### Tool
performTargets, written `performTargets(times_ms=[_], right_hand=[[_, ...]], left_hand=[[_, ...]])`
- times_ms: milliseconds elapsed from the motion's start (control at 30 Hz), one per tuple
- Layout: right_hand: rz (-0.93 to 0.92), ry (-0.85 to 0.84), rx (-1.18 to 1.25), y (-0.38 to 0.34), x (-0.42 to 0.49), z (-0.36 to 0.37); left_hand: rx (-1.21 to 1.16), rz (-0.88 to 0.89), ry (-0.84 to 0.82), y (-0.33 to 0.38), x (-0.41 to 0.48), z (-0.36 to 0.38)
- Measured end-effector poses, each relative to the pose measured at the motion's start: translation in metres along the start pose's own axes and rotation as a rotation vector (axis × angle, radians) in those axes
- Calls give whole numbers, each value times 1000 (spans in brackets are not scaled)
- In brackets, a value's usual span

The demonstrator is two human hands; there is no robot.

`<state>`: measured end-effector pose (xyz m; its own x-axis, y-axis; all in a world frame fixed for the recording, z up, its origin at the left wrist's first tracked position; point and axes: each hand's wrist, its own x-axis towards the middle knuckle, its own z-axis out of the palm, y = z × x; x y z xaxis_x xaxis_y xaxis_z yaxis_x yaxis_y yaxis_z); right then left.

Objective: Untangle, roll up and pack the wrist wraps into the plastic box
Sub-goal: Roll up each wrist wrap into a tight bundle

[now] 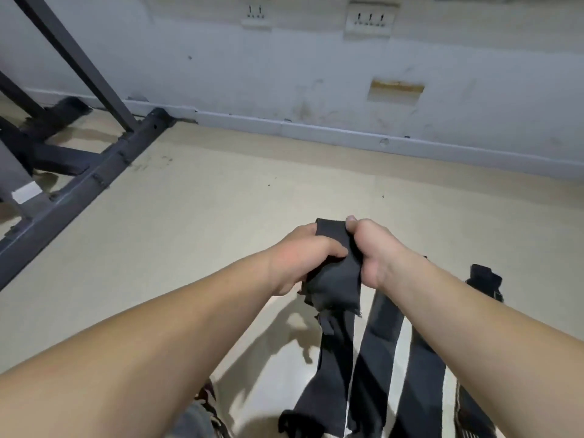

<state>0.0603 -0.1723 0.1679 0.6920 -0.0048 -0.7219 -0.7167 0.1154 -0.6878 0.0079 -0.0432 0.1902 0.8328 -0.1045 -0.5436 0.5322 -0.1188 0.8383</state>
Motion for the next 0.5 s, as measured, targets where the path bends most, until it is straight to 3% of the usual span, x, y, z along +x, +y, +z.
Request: performTargets(times_ms=[233, 400, 500], right_hand=[[-261, 15, 87, -83, -115, -44], [-245, -200, -44, -80, -197, -79], [-252, -231, -17, -68, -220, -97]], left_hand=[[63, 134, -184, 67, -96, 34], [-50, 330, -182, 99, -131, 70], [-16, 372, -188, 102, -136, 87]])
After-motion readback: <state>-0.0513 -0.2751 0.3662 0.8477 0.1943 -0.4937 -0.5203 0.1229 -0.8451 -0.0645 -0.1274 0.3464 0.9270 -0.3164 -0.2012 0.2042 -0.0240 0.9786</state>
